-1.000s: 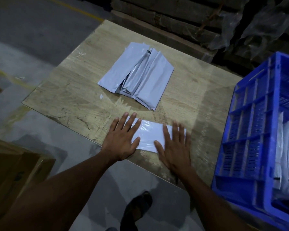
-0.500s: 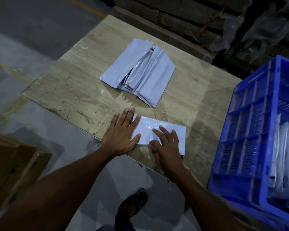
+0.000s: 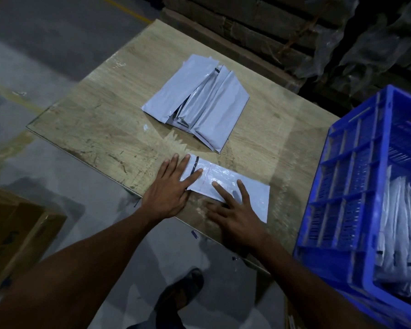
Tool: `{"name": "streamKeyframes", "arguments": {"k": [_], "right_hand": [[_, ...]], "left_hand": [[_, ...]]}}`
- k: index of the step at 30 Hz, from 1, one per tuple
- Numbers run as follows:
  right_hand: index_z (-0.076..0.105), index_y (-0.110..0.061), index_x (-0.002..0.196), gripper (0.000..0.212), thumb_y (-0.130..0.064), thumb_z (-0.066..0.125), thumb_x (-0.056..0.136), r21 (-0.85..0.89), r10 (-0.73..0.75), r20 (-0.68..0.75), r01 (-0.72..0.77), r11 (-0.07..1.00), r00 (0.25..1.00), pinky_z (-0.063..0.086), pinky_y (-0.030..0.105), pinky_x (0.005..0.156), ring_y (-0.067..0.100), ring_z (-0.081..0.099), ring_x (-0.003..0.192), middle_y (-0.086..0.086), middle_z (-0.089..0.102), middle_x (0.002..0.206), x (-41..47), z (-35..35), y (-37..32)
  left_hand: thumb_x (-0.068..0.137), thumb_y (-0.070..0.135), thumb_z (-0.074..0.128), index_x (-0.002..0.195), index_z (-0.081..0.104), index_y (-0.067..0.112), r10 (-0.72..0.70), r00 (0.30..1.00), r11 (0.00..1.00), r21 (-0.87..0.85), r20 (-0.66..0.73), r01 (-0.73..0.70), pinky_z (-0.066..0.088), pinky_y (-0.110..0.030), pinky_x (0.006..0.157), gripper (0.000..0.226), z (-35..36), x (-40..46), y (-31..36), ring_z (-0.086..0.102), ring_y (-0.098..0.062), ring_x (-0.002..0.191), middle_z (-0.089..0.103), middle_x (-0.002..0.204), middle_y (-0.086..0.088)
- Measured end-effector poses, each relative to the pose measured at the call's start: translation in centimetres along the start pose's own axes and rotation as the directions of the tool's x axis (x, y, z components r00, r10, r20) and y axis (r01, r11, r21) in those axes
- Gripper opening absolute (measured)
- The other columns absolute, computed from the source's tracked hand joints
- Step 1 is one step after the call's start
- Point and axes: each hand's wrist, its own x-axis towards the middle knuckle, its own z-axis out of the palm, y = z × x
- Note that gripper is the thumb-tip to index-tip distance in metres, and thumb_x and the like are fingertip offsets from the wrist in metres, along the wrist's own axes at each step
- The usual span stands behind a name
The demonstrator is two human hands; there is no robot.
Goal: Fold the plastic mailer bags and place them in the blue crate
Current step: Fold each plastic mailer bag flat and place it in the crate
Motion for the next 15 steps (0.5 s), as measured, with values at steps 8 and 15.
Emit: {"name": "streamKeyframes", "arguments": {"k": [8, 15], "right_hand": [[0.072, -0.012, 0.111, 0.029, -0.018, 0.058, 0.087, 0.082, 0.248, 0.026, -0.249, 0.965, 0.969, 0.059, 0.037, 0.060, 0.030, 0.070, 0.102, 0.006, 0.069, 0.126, 1.2, -4.0, 3.9], [0.074, -0.010, 0.112, 0.037, 0.004, 0.070, 0.078, 0.397, 0.303, -0.010, -0.274, 0.876, 0.953, 0.060, 0.034, 0.084, 0.021, 0.070, 0.110, 0.003, 0.067, 0.132, 2.1, -8.1, 1.7]], "left_hand": [[0.097, 0.048, 0.035, 0.164, -0.006, 0.010, -0.143, 0.988, 0.982, -0.129, -0.052, 0.136, 0.016, -0.050, 0.128, 0.087, -0.1, -0.2, 0.9, 0.008, -0.026, 0.160, 0.009, 0.173, -0.013], [0.097, 0.061, 0.041, 0.163, -0.017, 0.014, -0.155, 0.986, 0.969, -0.202, -0.063, 0.140, 0.008, -0.046, 0.129, 0.099, -0.5, -0.3, 0.9, -0.005, -0.023, 0.160, -0.011, 0.173, -0.009]]}}
